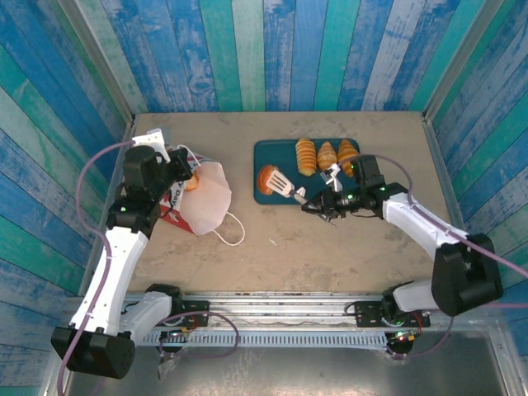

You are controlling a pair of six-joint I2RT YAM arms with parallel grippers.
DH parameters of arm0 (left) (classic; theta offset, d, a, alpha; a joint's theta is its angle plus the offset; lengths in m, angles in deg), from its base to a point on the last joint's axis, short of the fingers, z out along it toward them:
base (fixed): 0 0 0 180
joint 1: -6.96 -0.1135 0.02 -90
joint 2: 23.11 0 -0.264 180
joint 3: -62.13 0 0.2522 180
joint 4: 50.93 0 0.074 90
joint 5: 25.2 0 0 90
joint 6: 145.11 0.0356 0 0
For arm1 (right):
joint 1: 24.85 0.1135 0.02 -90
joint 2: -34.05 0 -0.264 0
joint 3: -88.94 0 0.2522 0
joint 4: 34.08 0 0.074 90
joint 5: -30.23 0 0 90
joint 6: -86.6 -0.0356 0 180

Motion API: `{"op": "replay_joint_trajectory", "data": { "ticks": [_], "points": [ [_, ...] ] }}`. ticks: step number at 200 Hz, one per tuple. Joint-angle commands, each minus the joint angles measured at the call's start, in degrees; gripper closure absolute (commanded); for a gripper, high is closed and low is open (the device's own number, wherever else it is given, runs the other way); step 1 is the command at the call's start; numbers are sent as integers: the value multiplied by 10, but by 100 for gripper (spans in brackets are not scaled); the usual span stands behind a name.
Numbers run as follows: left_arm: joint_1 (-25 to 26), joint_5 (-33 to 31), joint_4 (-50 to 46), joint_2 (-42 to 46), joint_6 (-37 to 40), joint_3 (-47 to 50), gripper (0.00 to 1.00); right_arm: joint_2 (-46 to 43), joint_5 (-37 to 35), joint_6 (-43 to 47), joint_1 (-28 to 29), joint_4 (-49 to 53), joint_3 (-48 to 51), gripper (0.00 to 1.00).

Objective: Take the fake bread out of the paper bag

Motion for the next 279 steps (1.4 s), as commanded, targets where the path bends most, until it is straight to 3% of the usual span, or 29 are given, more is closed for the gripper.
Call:
{"op": "replay_joint_trajectory", "data": {
  "ticks": [1, 73, 144, 185, 212, 233, 242, 257, 279],
  "points": [
    [0, 2, 17, 4, -1, 5, 100, 14, 12, -6, -8, -37, -11, 74],
    [0, 3, 23, 0, 2, 11, 100, 77, -2, -13, -68, -24, 10, 71],
    [0, 3, 30, -4, 3, 14, 100, 40, -40, 38, -85, 67, -9, 64],
    [0, 4, 28, -1, 5, 16, 100, -1, -62, 94, -79, 138, -45, 65],
    [0, 3, 31, 2, 4, 18, 100, -33, -180, 151, -32, 207, -103, 64],
    [0, 6, 33, 3, 1, 18, 100, -40, -393, 196, 59, 233, -162, 62],
    [0, 8, 35, 4, 1, 17, 100, -33, -452, 226, 101, 238, -187, 60],
    [0, 5, 32, 7, 1, 15, 100, -7, -522, 241, 145, 257, -233, 60],
    [0, 2, 24, 14, 5, 12, 100, 56, -556, 245, 174, 317, -306, 59]
  ]
}}
